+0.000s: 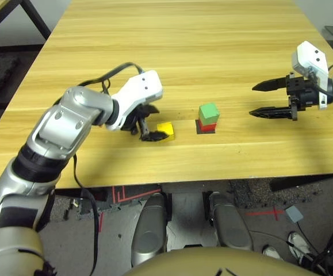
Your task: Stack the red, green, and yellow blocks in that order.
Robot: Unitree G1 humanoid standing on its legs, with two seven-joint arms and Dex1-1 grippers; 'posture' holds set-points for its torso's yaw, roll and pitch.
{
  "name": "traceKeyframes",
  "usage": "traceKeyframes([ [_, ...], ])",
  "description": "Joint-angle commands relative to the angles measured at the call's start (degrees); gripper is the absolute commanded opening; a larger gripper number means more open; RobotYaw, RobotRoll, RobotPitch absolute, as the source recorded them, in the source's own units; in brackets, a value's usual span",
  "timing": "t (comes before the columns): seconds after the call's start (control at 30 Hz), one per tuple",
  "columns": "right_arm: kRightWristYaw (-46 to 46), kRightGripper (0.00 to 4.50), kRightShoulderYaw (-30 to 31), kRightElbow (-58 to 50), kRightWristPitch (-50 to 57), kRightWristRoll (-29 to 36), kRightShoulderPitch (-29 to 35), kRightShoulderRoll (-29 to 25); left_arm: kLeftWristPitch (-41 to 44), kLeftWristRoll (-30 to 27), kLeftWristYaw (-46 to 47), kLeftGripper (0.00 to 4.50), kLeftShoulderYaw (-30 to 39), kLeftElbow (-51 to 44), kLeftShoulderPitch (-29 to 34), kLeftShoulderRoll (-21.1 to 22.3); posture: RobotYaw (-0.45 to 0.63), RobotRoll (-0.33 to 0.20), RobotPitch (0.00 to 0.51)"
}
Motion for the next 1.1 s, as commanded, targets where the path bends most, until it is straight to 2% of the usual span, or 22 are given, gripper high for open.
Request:
traceKeyframes([
  [0.03,0.7,4.50,0.6,1.2,-0.7,-0.4,-1.1,-0.1,-3.5,1.4,1.5,4.43,-0.8,2.1,0.8,-0.8,0.22,-0.013,0.132],
  [0.2,1.0,4.50,0.8,1.2,-0.4,-0.5,-1.5,-0.2,-6.1,2.2,2.6,4.43,-2.0,4.3,0.6,-3.7,0.21,-0.018,0.133],
  [0.57,0.4,4.50,0.3,0.0,0.9,-0.2,-0.7,-0.4,-9.3,4.2,2.0,4.43,-6.1,5.5,2.2,-4.9,0.20,-0.013,0.134],
  [0.67,0.0,4.50,0.3,-0.5,1.3,0.0,-0.2,-0.3,-9.3,4.4,3.1,3.82,-5.5,5.8,2.8,-6.2,0.20,-0.010,0.134],
  [0.83,-0.5,4.50,0.1,-0.6,1.4,0.1,0.0,-0.2,-10.4,5.1,4.2,2.08,-5.0,6.8,1.9,-7.8,0.20,-0.005,0.130],
  [0.87,-0.6,4.50,0.1,-0.5,1.5,0.1,0.0,-0.1,-10.4,4.9,4.4,1.91,-4.5,6.8,1.3,-8.2,0.20,-0.004,0.125],
  [0.97,-0.8,4.50,0.0,-0.4,1.4,0.1,-0.1,0.0,-7.9,3.3,4.1,1.92,-2.8,5.6,-1.6,-8.6,0.20,-0.001,0.123],
  [1.1,-0.5,4.50,0.0,-0.3,1.0,0.2,0.3,-0.3,-2.3,0.6,2.6,1.92,-1.1,4.5,-9.5,-8.5,0.21,0.010,0.121],
])
